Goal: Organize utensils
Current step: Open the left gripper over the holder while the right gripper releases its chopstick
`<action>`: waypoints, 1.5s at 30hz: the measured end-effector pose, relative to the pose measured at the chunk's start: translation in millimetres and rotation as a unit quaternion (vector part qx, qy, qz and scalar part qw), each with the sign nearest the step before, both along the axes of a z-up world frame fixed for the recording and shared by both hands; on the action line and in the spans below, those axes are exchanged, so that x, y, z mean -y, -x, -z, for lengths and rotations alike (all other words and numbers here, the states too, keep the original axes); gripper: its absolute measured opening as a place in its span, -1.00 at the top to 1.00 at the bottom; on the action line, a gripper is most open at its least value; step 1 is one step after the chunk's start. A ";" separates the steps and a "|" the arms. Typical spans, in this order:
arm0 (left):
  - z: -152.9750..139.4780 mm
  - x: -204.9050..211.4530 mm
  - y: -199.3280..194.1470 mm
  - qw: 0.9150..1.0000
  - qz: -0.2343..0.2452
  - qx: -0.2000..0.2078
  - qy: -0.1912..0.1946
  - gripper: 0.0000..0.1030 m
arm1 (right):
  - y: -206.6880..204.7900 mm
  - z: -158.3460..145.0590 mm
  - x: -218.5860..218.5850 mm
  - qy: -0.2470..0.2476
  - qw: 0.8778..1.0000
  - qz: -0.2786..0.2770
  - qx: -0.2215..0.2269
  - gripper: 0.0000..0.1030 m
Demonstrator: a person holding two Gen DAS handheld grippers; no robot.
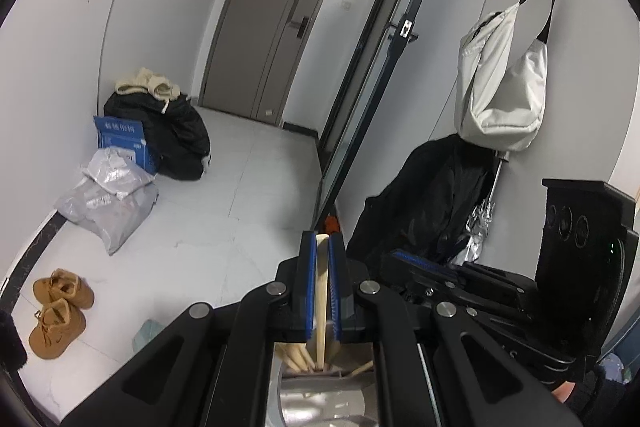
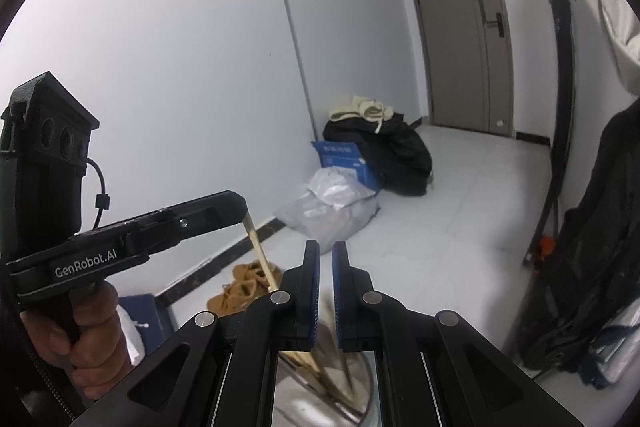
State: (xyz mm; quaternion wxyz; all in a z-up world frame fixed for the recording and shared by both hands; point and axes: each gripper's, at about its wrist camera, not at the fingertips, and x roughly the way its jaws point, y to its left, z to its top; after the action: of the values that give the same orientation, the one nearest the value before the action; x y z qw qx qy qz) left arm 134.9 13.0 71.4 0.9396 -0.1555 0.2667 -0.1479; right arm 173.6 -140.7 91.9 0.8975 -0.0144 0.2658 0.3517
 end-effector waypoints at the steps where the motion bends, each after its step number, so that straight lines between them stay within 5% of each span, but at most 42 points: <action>1: 1.4 0.6 0.1 1.000 0.003 -0.007 -0.001 0.94 | 0.1 1.3 0.0 -0.001 1.000 0.002 -0.004 0.84; 6: 4.1 0.5 4.2 0.999 -0.003 -0.033 -0.012 0.85 | 3.4 3.0 7.4 -0.021 0.999 0.010 -0.028 0.77; 10: 1.1 -4.9 12.5 0.999 -0.022 -0.045 -0.014 0.45 | 13.4 -1.5 20.5 -0.040 0.998 0.041 -0.036 0.06; 17: -10.8 -10.9 36.0 0.997 -0.053 -0.042 -0.025 0.06 | 37.4 -9.5 44.9 -0.070 0.993 0.089 -0.043 0.03; 24: -26.6 -7.4 65.9 0.996 -0.073 -0.023 -0.042 -0.47 | 76.6 -21.9 59.4 -0.092 0.988 0.117 -0.027 -0.27; 45: -28.7 -6.3 132.8 0.992 -0.114 0.024 -0.056 -0.96 | 195.6 -27.1 54.0 -0.088 0.982 0.159 0.055 -0.80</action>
State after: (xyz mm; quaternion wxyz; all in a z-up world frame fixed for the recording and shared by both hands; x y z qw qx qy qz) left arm 2.1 19.3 100.0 0.9638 -0.1280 0.2322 -0.0282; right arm -22.0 -194.7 119.0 0.9529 0.0879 0.1828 0.2255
